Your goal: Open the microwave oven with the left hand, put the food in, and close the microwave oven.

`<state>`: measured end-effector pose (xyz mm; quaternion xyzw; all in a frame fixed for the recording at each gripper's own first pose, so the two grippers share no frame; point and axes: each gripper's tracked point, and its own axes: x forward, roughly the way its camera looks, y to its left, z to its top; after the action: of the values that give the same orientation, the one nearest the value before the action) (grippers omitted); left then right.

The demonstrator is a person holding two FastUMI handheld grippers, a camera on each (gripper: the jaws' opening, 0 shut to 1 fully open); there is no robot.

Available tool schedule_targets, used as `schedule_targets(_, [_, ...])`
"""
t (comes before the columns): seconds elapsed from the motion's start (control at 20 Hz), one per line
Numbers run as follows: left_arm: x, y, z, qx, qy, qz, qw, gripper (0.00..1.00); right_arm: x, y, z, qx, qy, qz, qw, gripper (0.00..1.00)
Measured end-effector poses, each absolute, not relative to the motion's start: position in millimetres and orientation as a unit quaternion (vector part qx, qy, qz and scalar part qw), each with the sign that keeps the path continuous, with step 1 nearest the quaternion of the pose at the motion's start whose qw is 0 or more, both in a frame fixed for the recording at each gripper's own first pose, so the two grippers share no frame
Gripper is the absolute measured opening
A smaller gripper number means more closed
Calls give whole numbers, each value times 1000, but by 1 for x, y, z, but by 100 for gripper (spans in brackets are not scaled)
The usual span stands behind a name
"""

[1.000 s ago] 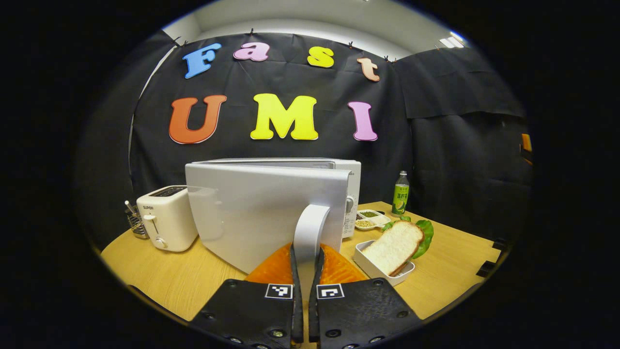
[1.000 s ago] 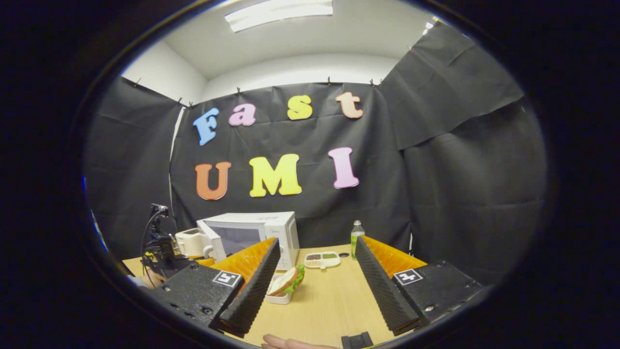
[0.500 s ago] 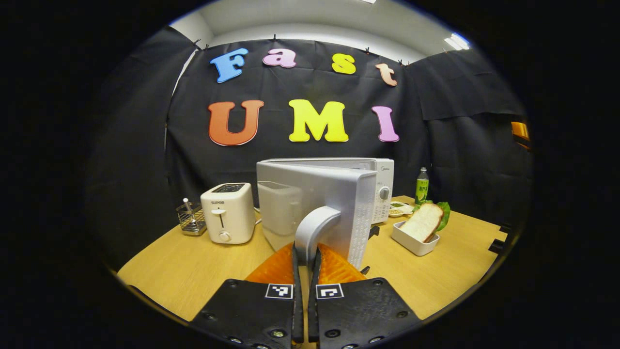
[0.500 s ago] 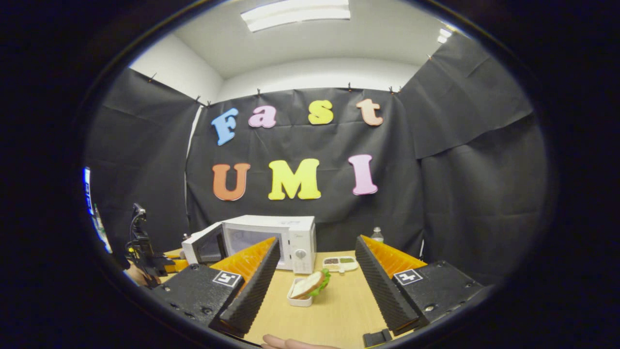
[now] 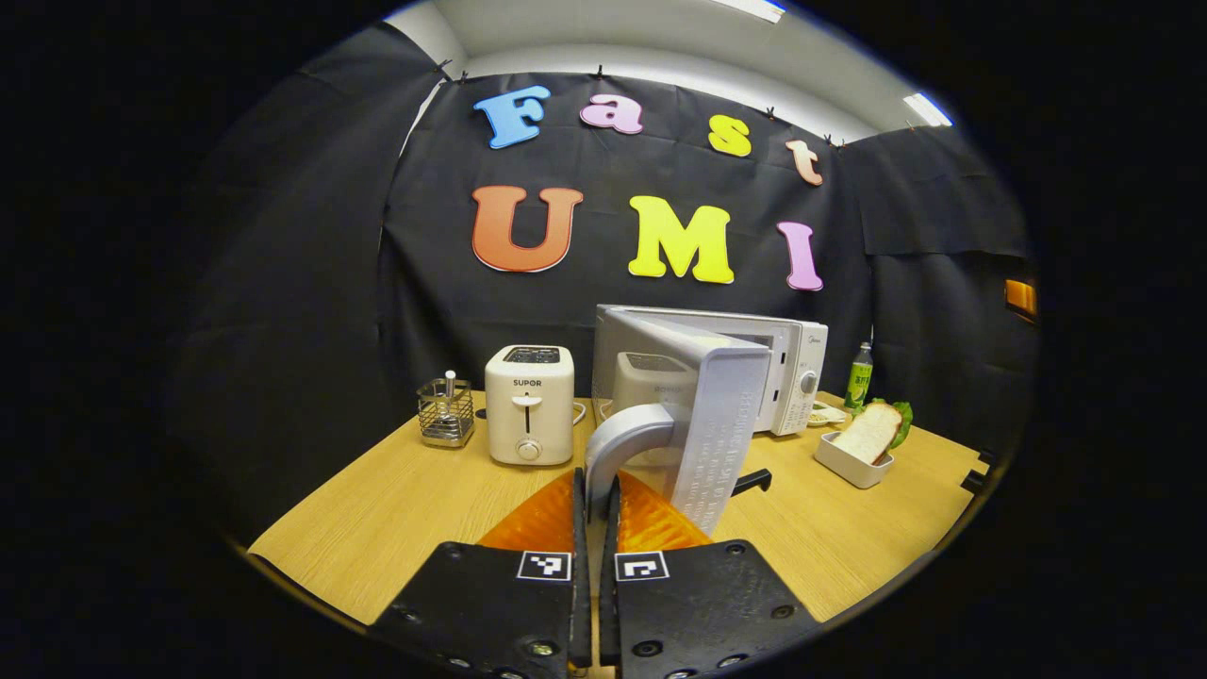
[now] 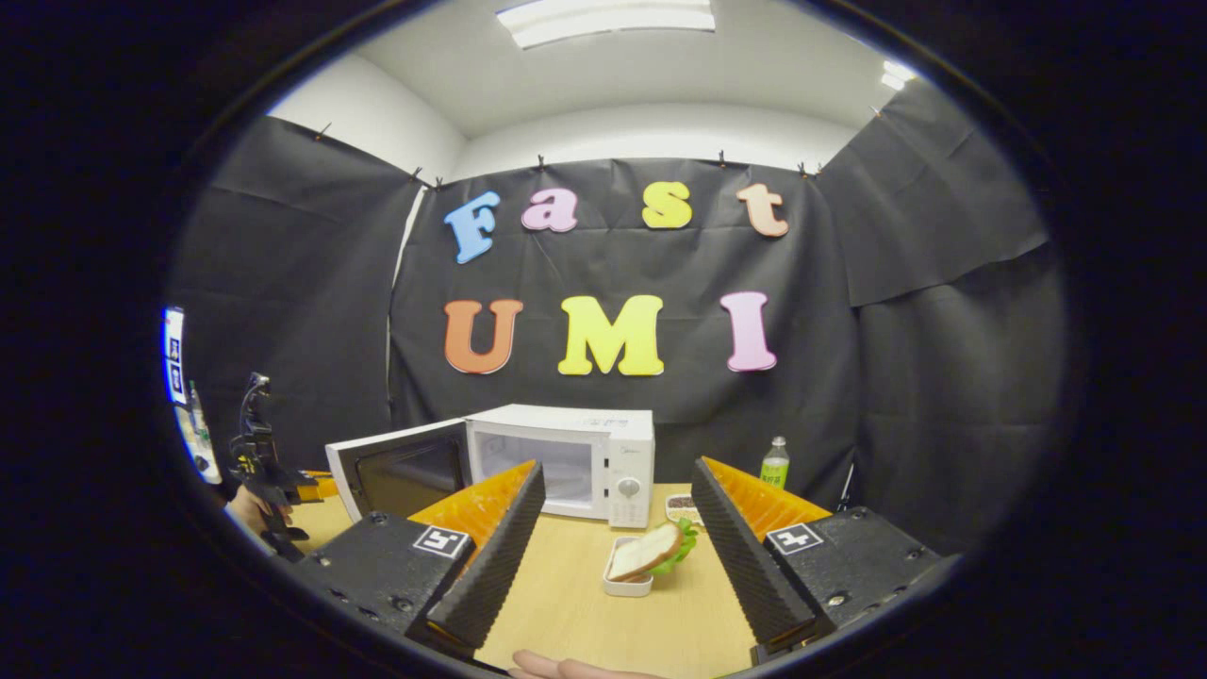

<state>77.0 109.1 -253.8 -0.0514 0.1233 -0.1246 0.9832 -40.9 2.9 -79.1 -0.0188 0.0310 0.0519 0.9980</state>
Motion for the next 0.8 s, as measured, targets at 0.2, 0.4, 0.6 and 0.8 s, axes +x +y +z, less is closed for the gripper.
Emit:
schedule_targets(0.2, [66,120,-254,-63,130,-130,981,80,-38,-5,-85,-23,44,35,998,89])
schedule_targets(0.4, [54,150,-248,-48,125,-64,989,98,-31,-19,-89,-35,51,22,998,89])
schedule_targets(0.6, [40,172,-221,-35,101,5,994,96,-6,-38,-97,-51,69,6,996,99])
schedule_targets(0.8, [17,170,-186,-43,90,27,995,84,36,-59,-119,-56,117,9,992,99])
